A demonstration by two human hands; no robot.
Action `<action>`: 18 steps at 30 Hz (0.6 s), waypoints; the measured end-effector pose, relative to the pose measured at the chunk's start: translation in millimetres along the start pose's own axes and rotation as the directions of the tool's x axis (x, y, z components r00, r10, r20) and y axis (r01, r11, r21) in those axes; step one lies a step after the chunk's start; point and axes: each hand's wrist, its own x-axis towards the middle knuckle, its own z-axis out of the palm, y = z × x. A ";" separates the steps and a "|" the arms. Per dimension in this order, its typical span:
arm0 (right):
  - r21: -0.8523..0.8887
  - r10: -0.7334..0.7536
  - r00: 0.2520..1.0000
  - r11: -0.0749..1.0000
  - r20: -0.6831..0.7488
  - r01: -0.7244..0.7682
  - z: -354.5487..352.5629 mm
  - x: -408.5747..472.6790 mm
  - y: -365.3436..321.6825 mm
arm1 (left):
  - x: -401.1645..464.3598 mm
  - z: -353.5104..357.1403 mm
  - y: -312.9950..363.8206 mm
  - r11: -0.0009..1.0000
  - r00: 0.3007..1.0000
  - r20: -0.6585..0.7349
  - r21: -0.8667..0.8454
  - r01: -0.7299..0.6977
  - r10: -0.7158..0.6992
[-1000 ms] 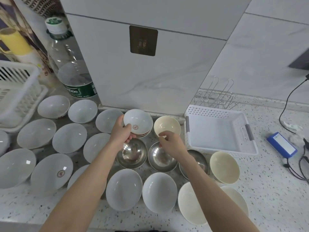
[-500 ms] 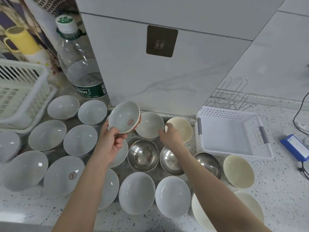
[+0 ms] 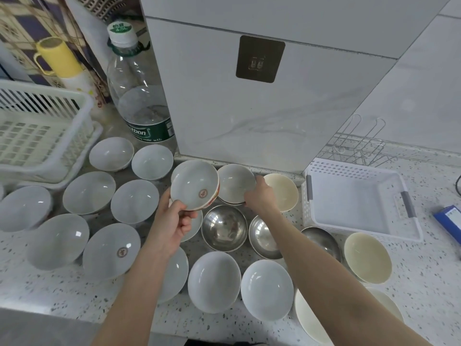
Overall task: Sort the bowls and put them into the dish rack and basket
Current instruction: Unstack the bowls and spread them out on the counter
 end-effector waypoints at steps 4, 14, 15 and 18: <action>0.138 0.010 1.000 0.990 0.029 -0.014 -3.4 3.4 -1.4 | -8.8 -1.9 -3.9 1.000 1.000 -0.008 0.010 0.007 -0.007; 0.418 0.011 0.999 0.908 -0.052 0.012 -1.5 -10.8 14.2 | -37.6 -5.0 -3.3 1.000 1.000 0.013 -0.006 0.024 -0.024; 0.448 0.015 0.998 0.894 -0.053 0.011 -3.4 -14.3 15.6 | -40.3 -5.0 -3.3 1.000 1.000 0.016 -0.007 0.023 -0.023; 0.552 0.014 0.998 0.833 -0.061 0.022 -11.4 -30.0 19.8 | -47.2 -3.5 -5.0 1.000 1.000 0.012 -0.012 0.012 -0.012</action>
